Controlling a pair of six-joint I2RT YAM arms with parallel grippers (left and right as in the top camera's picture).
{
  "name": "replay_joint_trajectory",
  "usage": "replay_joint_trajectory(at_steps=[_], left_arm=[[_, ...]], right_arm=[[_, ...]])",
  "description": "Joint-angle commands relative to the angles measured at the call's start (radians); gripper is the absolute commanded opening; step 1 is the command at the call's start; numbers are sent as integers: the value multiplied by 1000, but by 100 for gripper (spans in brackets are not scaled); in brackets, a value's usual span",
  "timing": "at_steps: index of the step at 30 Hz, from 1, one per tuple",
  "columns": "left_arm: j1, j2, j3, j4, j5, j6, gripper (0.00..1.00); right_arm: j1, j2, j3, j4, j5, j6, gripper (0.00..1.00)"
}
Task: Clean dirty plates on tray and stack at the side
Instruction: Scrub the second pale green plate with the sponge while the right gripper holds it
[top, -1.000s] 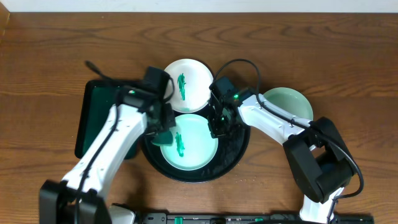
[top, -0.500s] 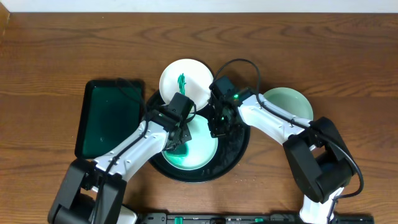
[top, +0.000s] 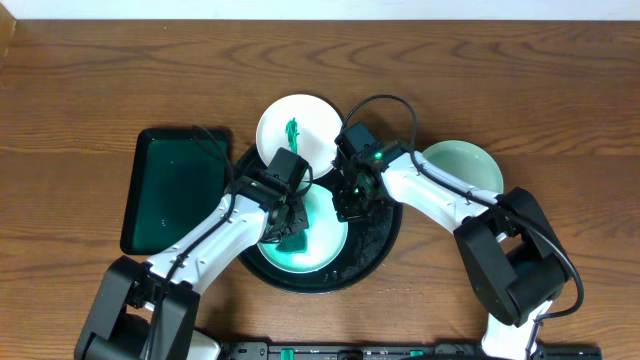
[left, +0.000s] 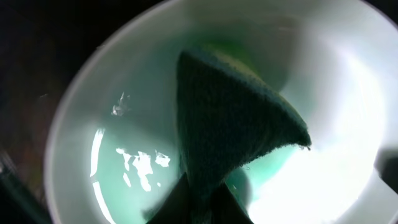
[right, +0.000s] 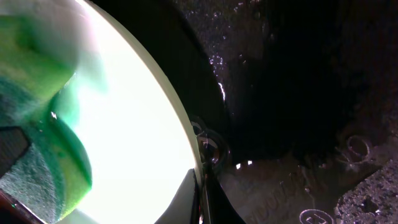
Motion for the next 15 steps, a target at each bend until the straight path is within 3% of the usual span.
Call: replay_joint_trajectory(at_steps=[1,3,6,8,9,11,13,15], left_arm=[[6,25,-33,-77,-31,-63,7],[3,25,-33,-54,71,25,7],[3,24,-33,105,414,349,7],[7,25,-33,137,383,360,7],[11,25,-33,140,300,336,7],[11,25,-33,115,8,170,7],[11,25,-33,-37,-286,-167,7],[10,24,-33,-79,-266,-179,7]], right_arm=[[-2,13,10,-1,10,9,1],[-2,13,10,1,6,9,1],[-2,13,10,0,6,1,1],[-2,13,10,-1,7,1,1],[-2,13,10,-2,6,1,1],[-2,13,10,-2,7,1,1],[-2,13,10,-2,7,1,1],[-3,13,10,-3,7,1,1]])
